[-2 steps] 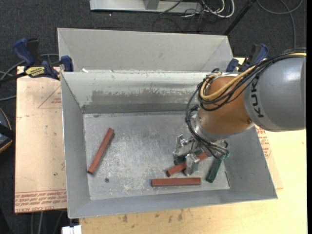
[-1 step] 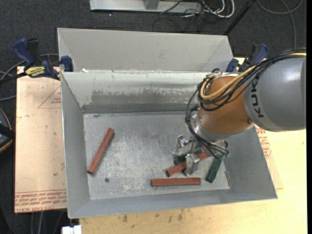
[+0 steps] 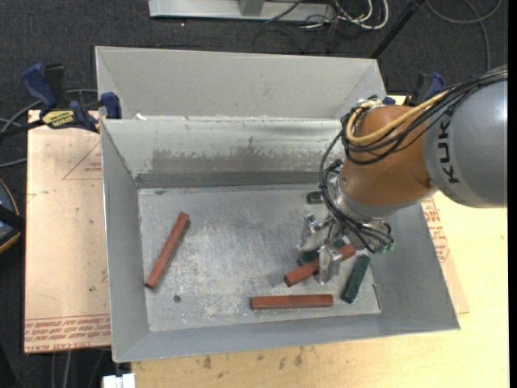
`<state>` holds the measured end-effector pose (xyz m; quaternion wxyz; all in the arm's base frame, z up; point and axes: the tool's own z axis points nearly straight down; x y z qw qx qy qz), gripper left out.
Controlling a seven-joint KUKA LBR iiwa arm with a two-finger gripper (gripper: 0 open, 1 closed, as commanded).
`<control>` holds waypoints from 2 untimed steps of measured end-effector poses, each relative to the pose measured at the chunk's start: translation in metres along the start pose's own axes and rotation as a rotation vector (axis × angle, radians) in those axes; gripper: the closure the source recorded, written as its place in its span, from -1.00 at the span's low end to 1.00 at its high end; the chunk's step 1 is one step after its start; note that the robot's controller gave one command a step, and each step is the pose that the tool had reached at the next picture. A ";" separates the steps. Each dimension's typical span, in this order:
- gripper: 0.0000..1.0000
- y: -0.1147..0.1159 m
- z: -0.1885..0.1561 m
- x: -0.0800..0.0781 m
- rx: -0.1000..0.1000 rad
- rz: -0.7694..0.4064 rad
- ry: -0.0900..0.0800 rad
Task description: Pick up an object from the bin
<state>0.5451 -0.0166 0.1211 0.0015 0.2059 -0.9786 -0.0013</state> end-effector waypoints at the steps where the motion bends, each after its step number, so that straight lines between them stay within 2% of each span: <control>1: 1.00 -0.006 -0.068 -0.011 0.002 -0.020 -0.002; 2: 1.00 -0.006 -0.113 -0.011 0.006 -0.021 -0.010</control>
Offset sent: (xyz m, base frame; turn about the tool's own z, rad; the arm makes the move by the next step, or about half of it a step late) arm -0.0033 -0.0002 0.0798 0.0112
